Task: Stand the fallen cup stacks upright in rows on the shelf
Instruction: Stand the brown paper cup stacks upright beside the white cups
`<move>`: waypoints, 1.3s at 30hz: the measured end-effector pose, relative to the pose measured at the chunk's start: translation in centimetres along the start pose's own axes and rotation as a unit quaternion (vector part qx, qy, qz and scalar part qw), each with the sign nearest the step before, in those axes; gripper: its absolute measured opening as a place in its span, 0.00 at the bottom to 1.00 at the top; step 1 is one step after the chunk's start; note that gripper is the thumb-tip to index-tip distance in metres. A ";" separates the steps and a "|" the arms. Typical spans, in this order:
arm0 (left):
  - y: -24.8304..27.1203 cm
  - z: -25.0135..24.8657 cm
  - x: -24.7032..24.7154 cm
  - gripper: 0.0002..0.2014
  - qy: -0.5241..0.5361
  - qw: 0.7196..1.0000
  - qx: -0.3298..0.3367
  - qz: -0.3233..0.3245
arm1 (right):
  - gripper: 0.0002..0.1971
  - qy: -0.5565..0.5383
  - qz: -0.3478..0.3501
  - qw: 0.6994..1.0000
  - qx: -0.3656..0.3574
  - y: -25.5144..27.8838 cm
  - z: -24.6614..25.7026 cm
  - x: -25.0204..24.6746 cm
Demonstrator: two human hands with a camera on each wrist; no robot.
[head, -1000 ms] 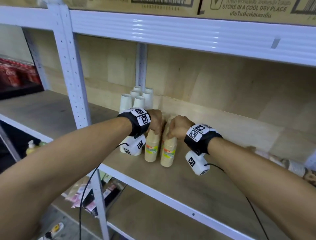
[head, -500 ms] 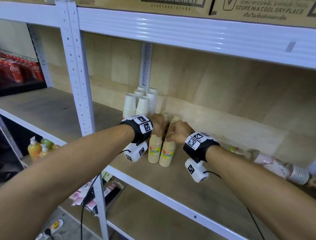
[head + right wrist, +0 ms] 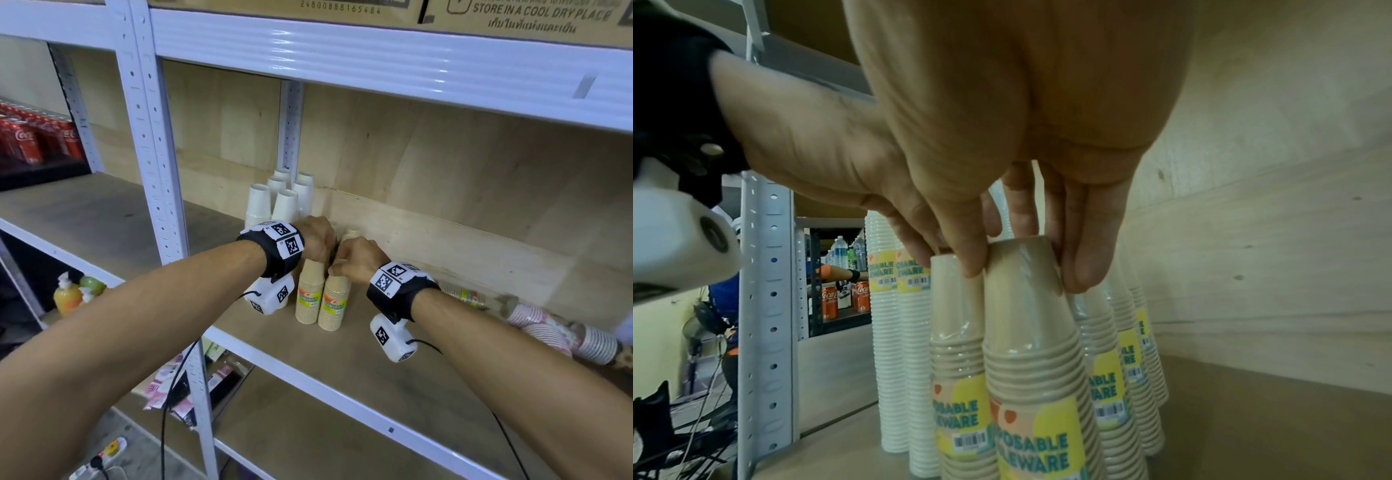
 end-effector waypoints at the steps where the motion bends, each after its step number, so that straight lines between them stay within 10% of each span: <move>1: -0.1 -0.1 -0.3 0.16 0.000 1.000 -0.003 -0.005 | 0.18 0.003 -0.004 1.000 0.002 0.0 -0.1 -0.1; 23: -3.3 -12.8 -0.3 0.15 0.048 0.991 0.126 0.000 | 0.14 0.092 -0.091 0.979 0.158 7.5 -11.9 -16.9; 39: -7.4 -24.1 10.2 0.22 0.078 0.970 0.221 0.067 | 0.21 0.093 -0.076 0.943 0.310 17.7 -23.0 -13.9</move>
Point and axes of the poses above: each hand's wrist, its own y-axis away from the middle knuckle, its own x-axis out of the palm, z = x × y, the point moved 6 cm from there along -y, towards the middle knuckle, and after that the axes turned 12 degrees about -x, right-handed, at the moved point
